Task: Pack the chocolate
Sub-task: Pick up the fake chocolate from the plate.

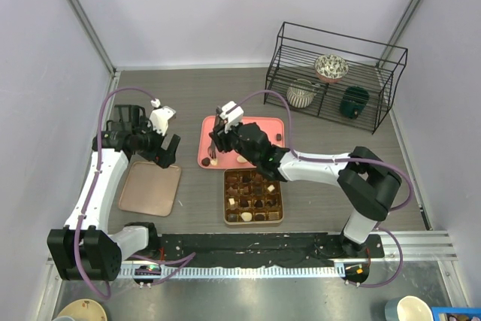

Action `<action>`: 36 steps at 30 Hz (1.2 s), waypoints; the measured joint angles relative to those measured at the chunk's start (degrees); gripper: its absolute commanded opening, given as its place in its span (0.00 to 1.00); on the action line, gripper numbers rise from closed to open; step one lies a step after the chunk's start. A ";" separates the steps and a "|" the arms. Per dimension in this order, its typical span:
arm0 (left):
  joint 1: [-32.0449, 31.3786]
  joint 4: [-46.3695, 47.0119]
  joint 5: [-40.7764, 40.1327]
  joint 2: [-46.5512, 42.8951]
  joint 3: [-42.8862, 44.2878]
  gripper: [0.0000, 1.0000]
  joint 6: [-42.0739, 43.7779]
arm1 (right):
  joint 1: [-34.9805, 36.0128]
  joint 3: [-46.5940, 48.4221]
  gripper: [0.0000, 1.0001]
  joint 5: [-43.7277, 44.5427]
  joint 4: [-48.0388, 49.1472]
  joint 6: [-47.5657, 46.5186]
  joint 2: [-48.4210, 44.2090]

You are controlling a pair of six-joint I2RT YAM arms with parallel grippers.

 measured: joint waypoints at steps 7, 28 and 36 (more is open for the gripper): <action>0.00 0.00 0.09 -0.50 0.00 1.00 0.07 | 0.15 -0.26 0.47 -0.20 -0.52 0.22 -2.80; 1.88 -0.07 0.35 -1.14 0.00 1.00 0.68 | 1.03 -1.60 0.47 0.07 -0.83 1.14 -2.12; 2.21 -0.11 0.52 -1.29 0.00 1.00 1.40 | 1.05 -1.68 0.48 0.07 -0.79 2.27 -1.36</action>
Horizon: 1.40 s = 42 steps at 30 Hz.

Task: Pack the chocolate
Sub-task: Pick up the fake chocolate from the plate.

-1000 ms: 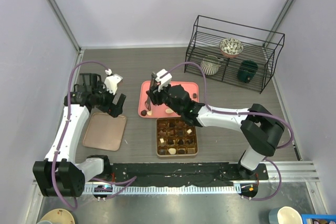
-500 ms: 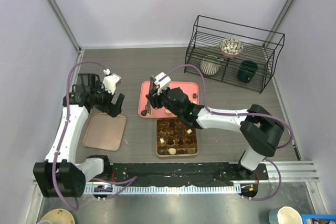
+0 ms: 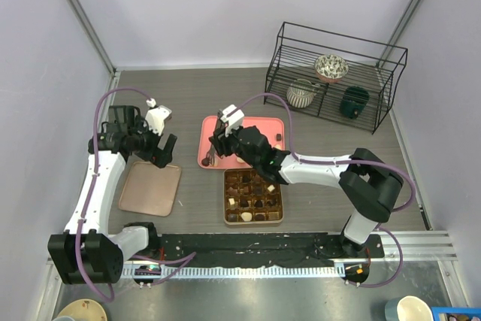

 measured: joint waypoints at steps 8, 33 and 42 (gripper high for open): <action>0.20 -0.46 0.46 -0.35 -0.02 1.00 0.20 | -0.09 -0.07 0.48 0.26 -0.02 0.22 0.61; 1.14 -1.18 1.29 -0.55 -0.02 1.00 1.27 | -3.82 -3.23 0.30 1.70 -10.47 -3.32 -9.90; 1.18 -1.40 2.03 -0.44 -0.02 1.00 1.27 | -2.54 -1.79 0.30 1.88 -26.51 -2.99 -31.23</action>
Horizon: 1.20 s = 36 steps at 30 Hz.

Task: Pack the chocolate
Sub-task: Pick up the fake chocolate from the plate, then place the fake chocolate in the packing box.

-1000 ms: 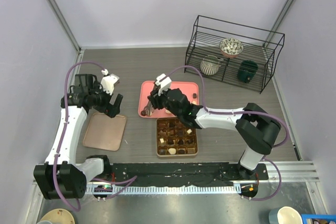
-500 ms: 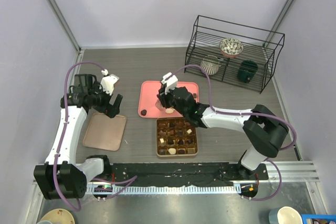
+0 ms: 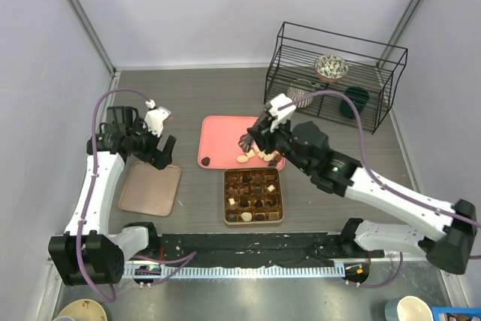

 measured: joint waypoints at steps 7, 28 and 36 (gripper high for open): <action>0.00 -0.31 0.28 0.02 0.00 1.00 0.00 | 3.82 -0.04 0.32 -0.04 -18.97 5.27 -14.08; 0.00 -2.40 0.55 0.31 0.57 1.00 -0.17 | 10.38 -5.84 0.44 -1.33 -40.50 17.51 -23.67; 0.00 -2.60 0.52 0.35 0.57 1.00 -0.04 | 10.38 -6.40 0.33 1.70 -40.37 17.55 -24.24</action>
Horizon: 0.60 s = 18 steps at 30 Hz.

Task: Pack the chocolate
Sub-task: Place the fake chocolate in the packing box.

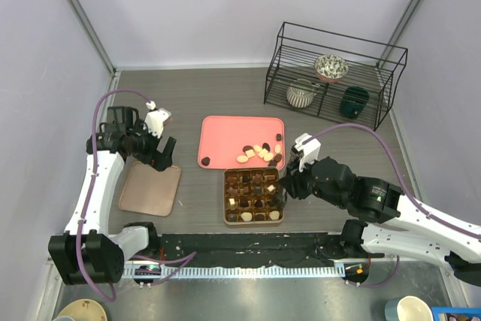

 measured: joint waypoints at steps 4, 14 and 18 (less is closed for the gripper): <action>0.00 0.00 0.02 0.00 0.00 1.00 0.02 | 0.00 1.86 0.29 5.55 -3.91 0.57 0.98; 0.00 0.24 -0.96 0.02 -0.66 1.00 1.53 | -12.52 11.45 0.37 9.90 -14.40 4.44 16.52; 0.00 0.59 -2.78 1.05 -3.76 0.99 3.37 | -23.32 12.02 0.38 5.07 -15.19 3.19 27.32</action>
